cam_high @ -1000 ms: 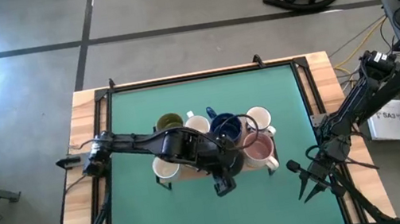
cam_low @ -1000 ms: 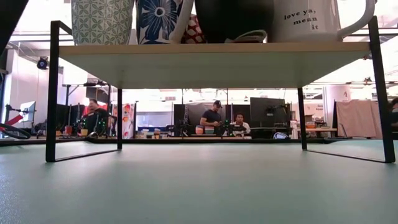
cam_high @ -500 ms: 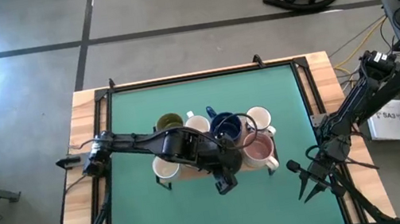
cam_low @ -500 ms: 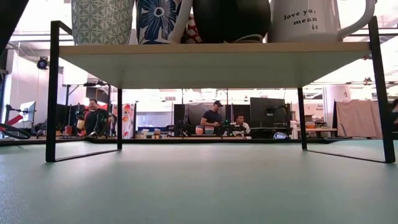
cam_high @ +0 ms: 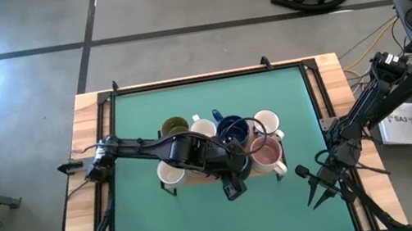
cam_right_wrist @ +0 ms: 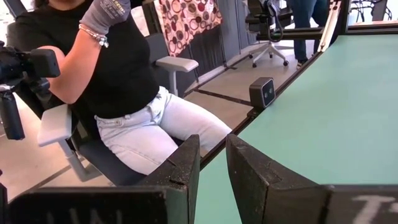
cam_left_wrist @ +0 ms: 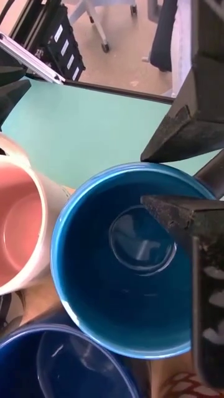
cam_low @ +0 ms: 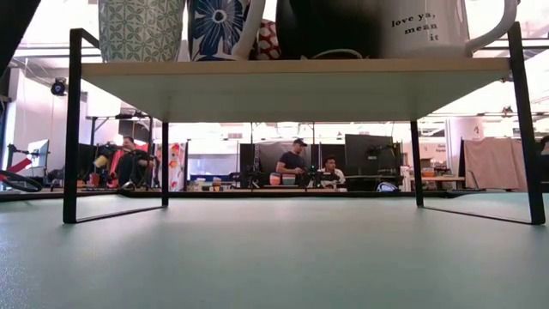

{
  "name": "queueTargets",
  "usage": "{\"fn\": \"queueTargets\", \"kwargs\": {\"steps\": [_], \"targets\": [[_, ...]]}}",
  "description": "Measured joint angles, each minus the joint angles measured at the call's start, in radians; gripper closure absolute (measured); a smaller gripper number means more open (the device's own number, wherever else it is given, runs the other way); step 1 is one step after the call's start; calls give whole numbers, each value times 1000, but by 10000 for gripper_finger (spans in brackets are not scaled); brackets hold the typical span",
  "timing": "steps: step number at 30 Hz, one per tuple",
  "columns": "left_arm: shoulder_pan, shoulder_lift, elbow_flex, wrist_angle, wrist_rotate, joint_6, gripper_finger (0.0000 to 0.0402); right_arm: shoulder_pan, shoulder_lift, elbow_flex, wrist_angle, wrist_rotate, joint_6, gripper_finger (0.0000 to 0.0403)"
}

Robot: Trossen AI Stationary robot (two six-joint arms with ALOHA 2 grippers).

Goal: Place coffee mugs
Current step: Put the blue mug on the shelf

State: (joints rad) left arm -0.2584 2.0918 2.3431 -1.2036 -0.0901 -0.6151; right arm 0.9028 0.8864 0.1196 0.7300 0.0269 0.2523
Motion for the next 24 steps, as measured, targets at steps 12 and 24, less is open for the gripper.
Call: {"fn": "queueTargets", "kwargs": {"steps": [12,24], "targets": [[-5,15,1,43,-25,-11,321,0,0,0,0,0,0,335],[-7,22,2,37,-77,3,321,0,0,0,0,0,-1,335]]}}
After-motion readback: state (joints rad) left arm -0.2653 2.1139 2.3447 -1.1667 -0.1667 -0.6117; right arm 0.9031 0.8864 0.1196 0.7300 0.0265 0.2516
